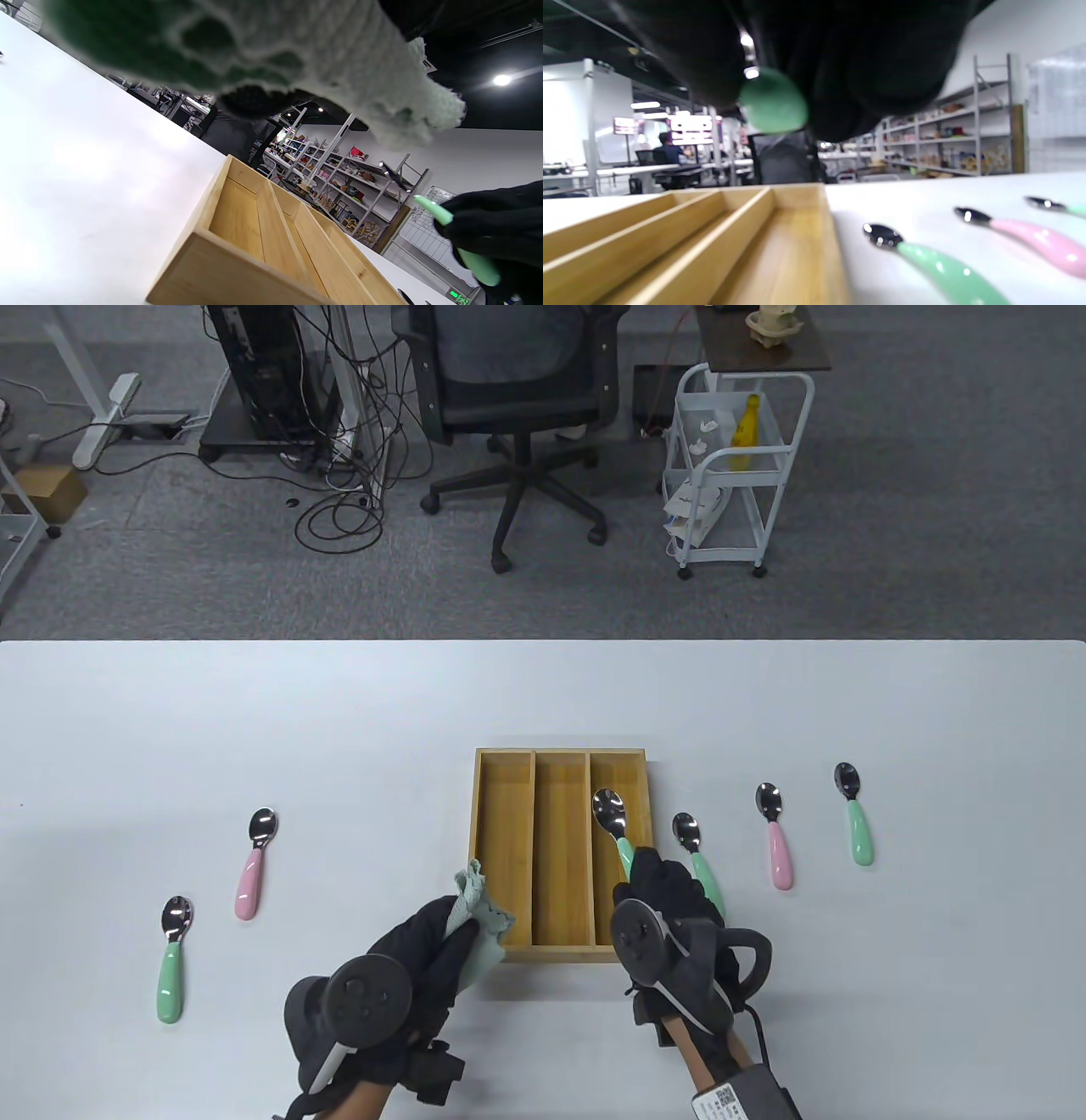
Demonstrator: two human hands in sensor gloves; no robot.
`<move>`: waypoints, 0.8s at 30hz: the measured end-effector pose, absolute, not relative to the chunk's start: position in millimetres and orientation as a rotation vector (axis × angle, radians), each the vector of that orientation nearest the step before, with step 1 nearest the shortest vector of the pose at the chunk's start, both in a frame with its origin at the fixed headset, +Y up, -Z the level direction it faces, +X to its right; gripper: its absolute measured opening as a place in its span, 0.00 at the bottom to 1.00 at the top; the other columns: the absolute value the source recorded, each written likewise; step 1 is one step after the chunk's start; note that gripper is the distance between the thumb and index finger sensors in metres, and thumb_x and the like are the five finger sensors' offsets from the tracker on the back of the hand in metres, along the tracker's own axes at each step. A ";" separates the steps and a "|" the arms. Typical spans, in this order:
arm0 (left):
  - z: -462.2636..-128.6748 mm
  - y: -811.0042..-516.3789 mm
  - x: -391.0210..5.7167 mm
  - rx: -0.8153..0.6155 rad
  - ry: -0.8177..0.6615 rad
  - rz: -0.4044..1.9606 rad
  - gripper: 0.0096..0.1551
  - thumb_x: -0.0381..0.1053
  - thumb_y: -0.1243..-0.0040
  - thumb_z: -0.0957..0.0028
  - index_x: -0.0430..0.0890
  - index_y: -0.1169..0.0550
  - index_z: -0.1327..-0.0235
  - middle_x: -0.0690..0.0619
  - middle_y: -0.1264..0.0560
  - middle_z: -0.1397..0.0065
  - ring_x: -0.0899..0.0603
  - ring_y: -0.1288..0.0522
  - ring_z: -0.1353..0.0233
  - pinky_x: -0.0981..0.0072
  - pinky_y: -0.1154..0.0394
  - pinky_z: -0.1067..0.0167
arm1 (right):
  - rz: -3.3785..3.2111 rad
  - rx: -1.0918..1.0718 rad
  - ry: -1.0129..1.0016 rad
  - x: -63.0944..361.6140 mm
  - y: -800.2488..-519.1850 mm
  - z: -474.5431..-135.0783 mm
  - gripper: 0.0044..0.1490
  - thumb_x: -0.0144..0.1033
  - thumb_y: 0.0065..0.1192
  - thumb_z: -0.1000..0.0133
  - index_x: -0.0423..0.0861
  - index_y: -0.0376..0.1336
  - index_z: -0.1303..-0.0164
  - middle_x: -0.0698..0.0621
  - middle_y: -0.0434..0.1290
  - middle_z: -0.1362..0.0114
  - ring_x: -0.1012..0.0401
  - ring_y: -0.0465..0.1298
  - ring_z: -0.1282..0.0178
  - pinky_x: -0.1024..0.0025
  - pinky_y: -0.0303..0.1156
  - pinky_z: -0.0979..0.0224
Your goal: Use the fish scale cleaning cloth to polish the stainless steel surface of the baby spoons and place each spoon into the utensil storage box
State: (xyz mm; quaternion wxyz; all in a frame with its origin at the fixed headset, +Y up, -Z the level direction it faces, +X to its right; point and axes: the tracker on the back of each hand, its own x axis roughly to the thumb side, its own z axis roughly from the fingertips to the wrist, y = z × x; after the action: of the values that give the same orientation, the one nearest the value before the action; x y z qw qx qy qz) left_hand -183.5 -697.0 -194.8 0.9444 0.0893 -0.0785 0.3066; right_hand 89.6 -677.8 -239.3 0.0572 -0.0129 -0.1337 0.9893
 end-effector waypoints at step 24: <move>-194.0 -695.6 -182.1 0.175 -0.173 0.634 0.25 0.61 0.49 0.37 0.51 0.25 0.34 0.58 0.16 0.50 0.49 0.14 0.47 0.54 0.17 0.42 | 3.171 -0.230 -0.148 70.1 -715.5 -275.9 0.33 0.45 0.70 0.39 0.34 0.71 0.34 0.36 0.78 0.39 0.53 0.83 0.52 0.65 0.82 0.49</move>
State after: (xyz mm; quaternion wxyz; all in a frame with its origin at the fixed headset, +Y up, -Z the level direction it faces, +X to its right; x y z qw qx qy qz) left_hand -182.1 -695.6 -194.0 0.9427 0.0857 -0.0849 0.3109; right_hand 70.1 -715.5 -275.9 -0.0208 -0.0722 -0.0464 0.9961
